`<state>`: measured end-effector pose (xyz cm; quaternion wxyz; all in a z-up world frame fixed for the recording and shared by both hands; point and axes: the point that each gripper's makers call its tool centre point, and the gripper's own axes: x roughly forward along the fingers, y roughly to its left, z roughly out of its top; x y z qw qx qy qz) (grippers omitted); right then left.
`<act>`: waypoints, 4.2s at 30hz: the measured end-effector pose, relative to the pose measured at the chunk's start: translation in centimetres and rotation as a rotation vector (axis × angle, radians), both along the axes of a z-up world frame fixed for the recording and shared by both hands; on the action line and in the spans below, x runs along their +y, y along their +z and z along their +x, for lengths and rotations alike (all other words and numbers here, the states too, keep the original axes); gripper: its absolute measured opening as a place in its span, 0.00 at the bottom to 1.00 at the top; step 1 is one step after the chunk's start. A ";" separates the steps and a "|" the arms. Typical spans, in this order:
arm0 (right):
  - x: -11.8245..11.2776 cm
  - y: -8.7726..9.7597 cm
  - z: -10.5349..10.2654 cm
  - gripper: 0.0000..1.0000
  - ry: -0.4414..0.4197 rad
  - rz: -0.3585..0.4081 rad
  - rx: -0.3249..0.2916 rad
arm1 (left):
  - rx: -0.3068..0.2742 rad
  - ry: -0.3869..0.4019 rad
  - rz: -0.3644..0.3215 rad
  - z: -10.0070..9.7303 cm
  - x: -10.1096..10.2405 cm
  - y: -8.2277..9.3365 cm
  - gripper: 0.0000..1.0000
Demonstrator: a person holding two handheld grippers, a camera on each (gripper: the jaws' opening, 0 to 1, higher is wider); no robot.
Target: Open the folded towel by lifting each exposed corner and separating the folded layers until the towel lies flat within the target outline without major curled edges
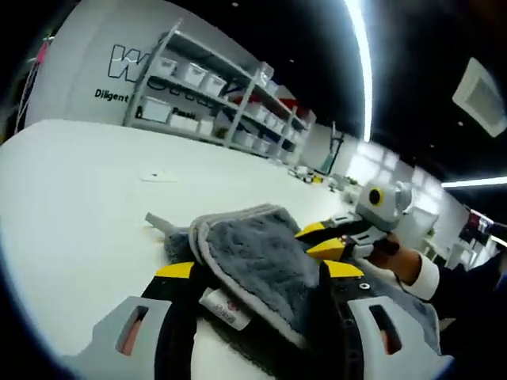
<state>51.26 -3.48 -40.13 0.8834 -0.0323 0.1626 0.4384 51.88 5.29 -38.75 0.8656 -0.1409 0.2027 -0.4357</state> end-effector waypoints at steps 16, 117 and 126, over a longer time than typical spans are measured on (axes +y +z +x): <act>-1.0 4.3 -1.2 0.00 -0.074 0.202 -0.006 | -0.156 -0.019 0.047 -0.6 -0.5 1.0 0.24; -8.1 4.5 0.6 0.00 -0.293 -0.024 -0.102 | -0.396 -0.123 0.471 -3.0 -0.5 -0.8 0.19; -9.0 4.3 0.8 0.00 -0.304 -0.093 -0.129 | -0.377 -0.180 0.493 -4.1 -0.3 -1.4 0.19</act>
